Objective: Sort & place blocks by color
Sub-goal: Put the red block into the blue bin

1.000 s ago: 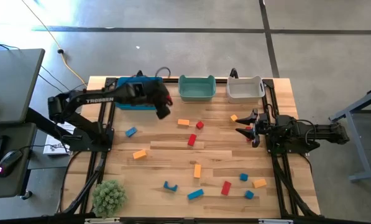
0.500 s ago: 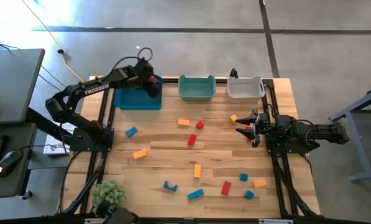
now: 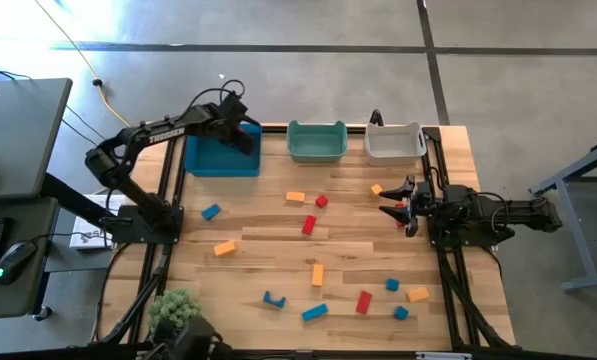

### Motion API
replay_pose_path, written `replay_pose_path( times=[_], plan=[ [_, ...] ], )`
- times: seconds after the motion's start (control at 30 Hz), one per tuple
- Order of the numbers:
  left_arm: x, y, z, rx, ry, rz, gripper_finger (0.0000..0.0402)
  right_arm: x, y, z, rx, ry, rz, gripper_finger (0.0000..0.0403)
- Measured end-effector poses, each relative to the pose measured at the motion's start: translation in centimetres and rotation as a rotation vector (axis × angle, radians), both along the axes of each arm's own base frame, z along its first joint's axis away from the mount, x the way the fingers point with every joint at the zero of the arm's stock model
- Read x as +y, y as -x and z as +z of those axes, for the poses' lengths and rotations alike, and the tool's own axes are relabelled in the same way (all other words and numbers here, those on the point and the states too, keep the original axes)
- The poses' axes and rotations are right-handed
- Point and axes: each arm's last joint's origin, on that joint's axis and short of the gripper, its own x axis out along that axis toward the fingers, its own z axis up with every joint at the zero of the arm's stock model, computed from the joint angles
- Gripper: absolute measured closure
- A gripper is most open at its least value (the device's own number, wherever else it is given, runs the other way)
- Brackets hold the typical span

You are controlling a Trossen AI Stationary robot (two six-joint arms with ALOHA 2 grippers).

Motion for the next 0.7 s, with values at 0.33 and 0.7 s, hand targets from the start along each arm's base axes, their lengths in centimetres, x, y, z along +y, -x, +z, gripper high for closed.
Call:
replay_pose_path(
  times=[0.33, 0.7],
  plan=[
    [0.6, -0.7, -2.6, 0.026, 0.083, 0.055, 0.0297, -0.1, 0.0, 0.2, -0.033, -0.114, -0.045, 0.0195],
    [0.5, -0.7, -2.6, 0.029, 0.089, 0.057, 0.0244, -0.7, 0.2, 1.3, -0.197, -0.248, -0.230, 0.0195]
  ],
)
